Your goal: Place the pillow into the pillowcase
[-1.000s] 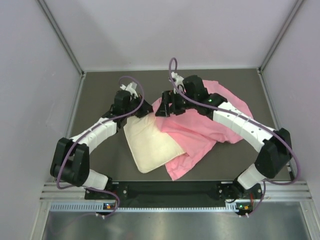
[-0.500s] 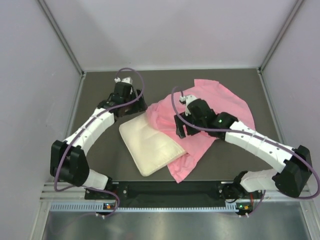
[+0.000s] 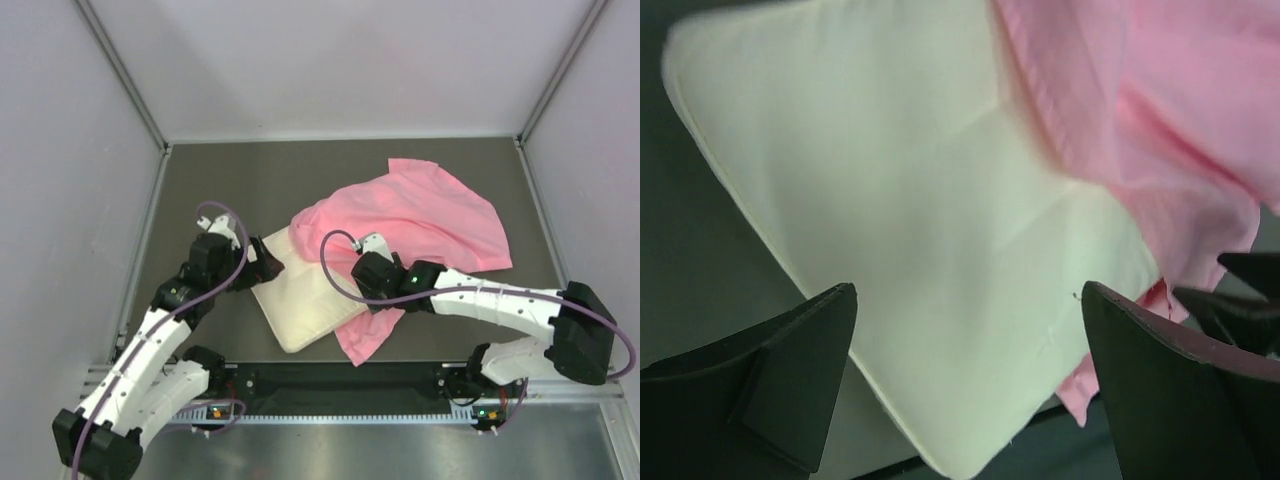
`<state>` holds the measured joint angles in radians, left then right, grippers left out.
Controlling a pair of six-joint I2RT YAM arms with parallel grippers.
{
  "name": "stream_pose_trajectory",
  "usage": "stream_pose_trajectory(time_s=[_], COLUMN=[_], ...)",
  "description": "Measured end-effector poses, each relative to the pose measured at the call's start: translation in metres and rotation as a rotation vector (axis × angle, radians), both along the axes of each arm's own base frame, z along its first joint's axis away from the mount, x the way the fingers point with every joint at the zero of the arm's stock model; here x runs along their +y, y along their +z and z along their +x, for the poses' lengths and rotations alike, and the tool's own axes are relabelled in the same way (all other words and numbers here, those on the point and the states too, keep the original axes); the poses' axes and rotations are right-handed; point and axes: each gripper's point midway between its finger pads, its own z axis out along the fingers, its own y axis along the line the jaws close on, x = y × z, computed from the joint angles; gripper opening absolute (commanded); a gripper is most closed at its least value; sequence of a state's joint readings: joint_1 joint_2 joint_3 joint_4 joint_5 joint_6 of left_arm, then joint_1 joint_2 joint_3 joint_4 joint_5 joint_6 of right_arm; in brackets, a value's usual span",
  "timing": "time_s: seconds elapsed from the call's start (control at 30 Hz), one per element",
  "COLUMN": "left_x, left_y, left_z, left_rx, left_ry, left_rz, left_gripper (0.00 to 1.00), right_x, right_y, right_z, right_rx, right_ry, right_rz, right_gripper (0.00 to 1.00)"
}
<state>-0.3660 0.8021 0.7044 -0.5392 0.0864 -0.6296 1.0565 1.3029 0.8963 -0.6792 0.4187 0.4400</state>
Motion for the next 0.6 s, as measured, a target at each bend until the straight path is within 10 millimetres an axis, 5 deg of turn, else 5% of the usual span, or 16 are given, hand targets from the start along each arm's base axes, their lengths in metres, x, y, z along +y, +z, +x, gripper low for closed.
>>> stream_pose_trajectory(time_s=[0.2,0.33,0.5,0.6], left_x=[-0.025,-0.039,-0.052,-0.055], left_y=[-0.043,-0.061,-0.078,-0.086], left_z=[-0.053,-0.067,-0.064,-0.058], left_rx=[0.118,0.167,0.177,0.186], left_ry=[-0.095,-0.126,-0.107,-0.088], left_rz=[-0.09,-0.128,-0.184,-0.176], left_gripper=[0.99,0.98,0.82,0.63], right_x=[-0.013,-0.014,-0.013,-0.012], right_y=[-0.02,-0.025,-0.033,-0.033], right_z=[0.009,0.01,0.009,0.008], right_rx=[-0.033,-0.049,-0.042,-0.041], right_ry=[-0.084,-0.099,-0.108,-0.123], right_rz=[-0.117,-0.151,-0.167,-0.153], right_gripper=[0.72,0.75,0.07,0.0])
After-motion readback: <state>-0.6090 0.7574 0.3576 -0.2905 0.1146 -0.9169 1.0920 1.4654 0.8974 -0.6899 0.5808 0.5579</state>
